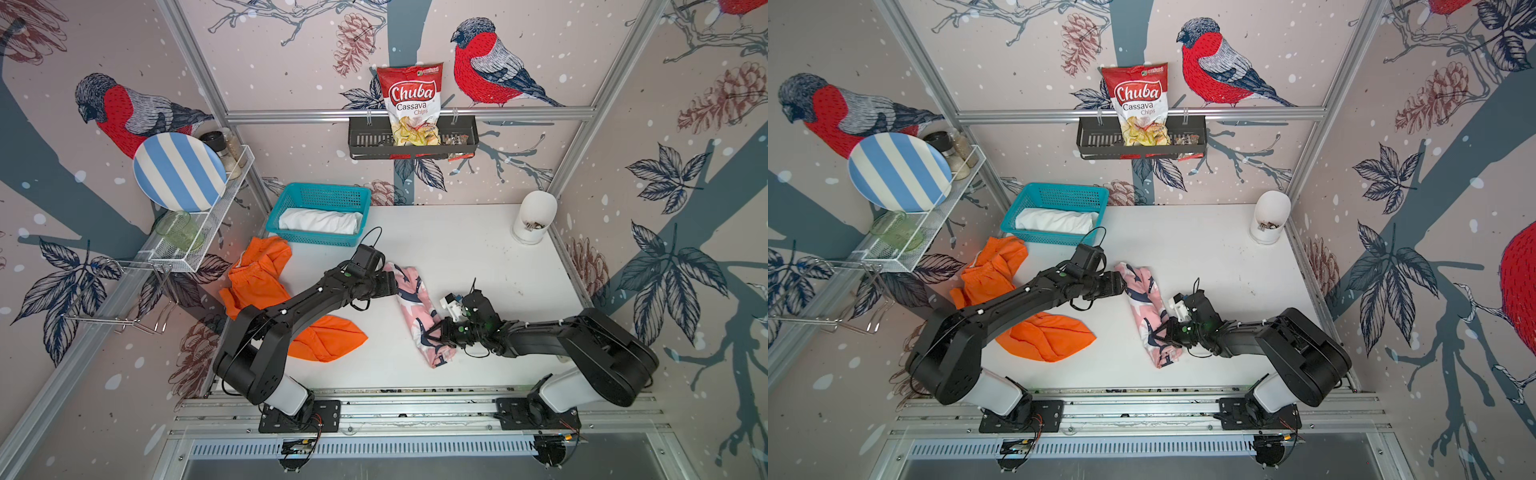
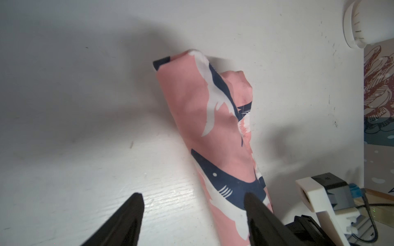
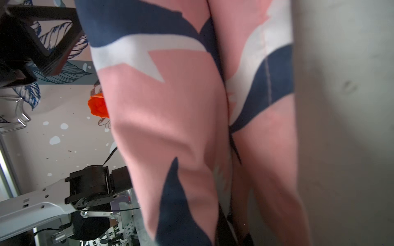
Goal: Roll up the shorts
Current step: Roll the shorts at the center of the board.
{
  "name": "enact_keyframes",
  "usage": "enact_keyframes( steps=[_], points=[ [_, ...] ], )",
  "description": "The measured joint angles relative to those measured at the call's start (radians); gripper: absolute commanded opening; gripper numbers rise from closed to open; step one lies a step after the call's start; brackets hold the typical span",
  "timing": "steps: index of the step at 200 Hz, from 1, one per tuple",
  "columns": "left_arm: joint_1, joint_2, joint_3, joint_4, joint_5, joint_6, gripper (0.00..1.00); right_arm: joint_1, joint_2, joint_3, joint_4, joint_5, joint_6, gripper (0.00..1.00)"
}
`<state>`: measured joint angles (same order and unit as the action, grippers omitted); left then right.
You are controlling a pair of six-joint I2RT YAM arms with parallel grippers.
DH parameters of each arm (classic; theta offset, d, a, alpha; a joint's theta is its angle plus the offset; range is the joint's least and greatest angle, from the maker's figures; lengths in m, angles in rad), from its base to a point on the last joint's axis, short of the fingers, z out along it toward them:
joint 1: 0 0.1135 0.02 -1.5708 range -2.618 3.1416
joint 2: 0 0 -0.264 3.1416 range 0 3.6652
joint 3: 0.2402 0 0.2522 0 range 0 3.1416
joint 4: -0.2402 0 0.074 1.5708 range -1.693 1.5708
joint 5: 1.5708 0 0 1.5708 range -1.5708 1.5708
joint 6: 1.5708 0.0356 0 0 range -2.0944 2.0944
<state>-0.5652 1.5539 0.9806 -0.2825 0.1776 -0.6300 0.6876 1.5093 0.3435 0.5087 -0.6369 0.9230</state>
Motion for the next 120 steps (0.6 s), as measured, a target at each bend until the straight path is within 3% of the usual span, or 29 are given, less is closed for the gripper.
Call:
enact_keyframes(
  steps=[35,63,79,99,120],
  points=[
    [-0.031,0.079,0.023,0.032,0.019,-0.021,0.71,-0.041,-0.001,-0.047,0.064,-0.035,0.049,0.24],
    [-0.031,0.179,0.089,0.056,0.009,-0.005,0.63,-0.046,-0.04,-0.022,-0.033,-0.008,0.03,0.3],
    [-0.031,0.219,0.107,0.06,0.009,0.003,0.61,-0.035,-0.082,0.009,-0.13,0.049,-0.005,0.37],
    [-0.031,0.251,0.12,0.061,0.009,0.01,0.61,0.002,-0.146,0.07,-0.285,0.136,-0.05,0.53],
    [-0.031,0.273,0.126,0.062,0.011,0.013,0.61,0.061,-0.205,0.174,-0.468,0.28,-0.104,0.64]
  ],
)
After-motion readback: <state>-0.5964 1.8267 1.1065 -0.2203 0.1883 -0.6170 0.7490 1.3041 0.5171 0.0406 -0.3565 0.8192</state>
